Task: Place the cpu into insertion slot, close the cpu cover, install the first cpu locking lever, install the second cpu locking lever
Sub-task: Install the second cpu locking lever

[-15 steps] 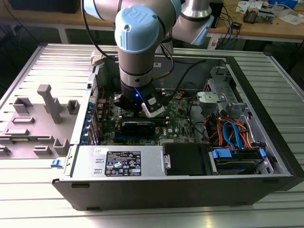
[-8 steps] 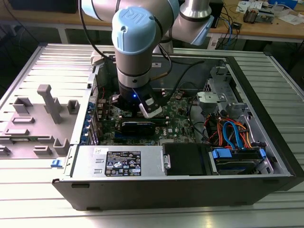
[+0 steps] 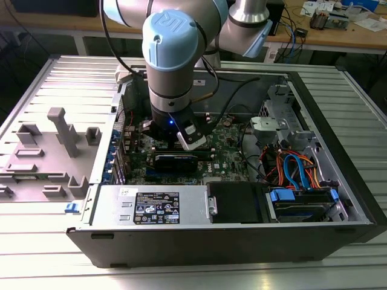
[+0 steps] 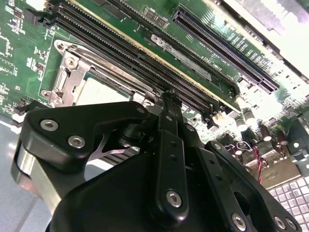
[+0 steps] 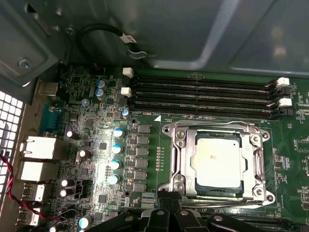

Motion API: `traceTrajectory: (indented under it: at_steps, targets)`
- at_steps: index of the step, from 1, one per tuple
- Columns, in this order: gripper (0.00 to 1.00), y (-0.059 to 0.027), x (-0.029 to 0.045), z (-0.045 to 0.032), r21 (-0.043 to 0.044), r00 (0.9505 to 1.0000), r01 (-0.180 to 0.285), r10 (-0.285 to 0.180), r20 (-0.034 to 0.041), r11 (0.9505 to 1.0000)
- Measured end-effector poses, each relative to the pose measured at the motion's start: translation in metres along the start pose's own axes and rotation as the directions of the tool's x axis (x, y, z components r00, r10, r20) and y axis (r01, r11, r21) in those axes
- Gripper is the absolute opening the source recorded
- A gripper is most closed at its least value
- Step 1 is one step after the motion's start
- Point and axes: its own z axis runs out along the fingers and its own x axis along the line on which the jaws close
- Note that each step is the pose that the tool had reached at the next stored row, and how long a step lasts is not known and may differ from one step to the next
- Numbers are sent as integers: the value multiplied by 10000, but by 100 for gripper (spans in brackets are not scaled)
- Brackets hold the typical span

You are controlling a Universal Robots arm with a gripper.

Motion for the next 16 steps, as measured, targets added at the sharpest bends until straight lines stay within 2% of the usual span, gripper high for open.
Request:
traceTrajectory:
  at_steps: [16]
  targets:
    - [11,31,39,62,-3,10000,-7,7,1,10000]
